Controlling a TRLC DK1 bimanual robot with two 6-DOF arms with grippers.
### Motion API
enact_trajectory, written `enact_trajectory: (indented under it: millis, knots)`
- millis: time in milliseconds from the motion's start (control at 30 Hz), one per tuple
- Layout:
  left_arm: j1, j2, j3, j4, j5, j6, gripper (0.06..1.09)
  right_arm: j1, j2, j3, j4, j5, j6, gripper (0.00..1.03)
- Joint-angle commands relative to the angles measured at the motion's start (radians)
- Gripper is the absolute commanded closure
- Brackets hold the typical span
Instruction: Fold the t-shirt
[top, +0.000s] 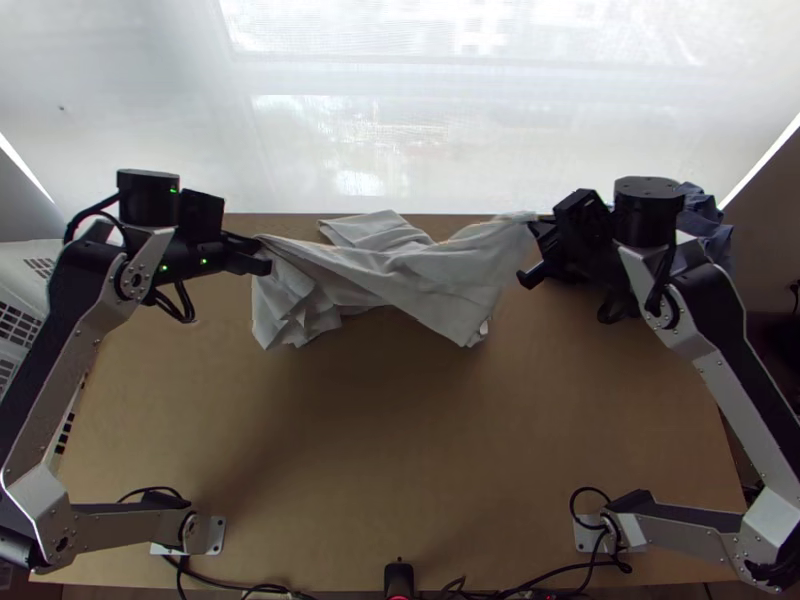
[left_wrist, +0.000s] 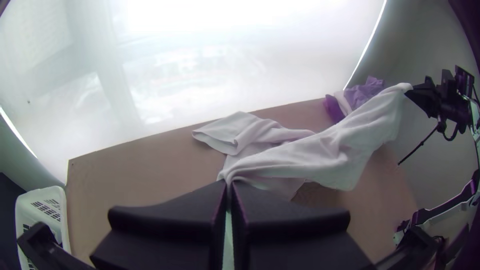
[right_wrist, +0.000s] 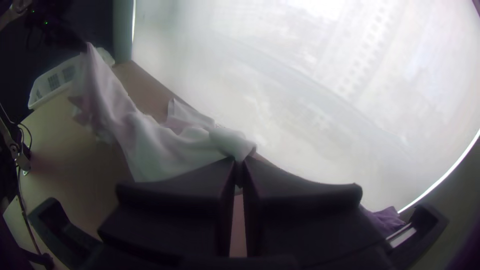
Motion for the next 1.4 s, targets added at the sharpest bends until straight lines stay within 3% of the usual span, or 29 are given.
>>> enact_trajectory:
  millis: [0, 633, 1000, 1367]
  knots:
    - [0.064, -0.023, 0.144, -0.076, -0.002, 0.039, 1.05, -0.056, -0.016, 0.166, -0.053, -0.001, 0.006, 1.0]
    - [0.108, -0.199, 0.448, -0.033, -0.006, 0.048, 1.05, -0.107, -0.056, 0.479, -0.142, 0.0, 0.029, 1.0]
    - [0.032, -0.278, 0.656, -0.231, -0.003, 0.083, 1.05, -0.101, -0.099, 0.657, -0.228, 0.005, 0.034, 1.0]
    - [0.065, -0.46, 0.584, -0.388, 0.008, 0.077, 1.05, -0.093, -0.166, 0.749, -0.351, 0.008, 0.048, 1.0]
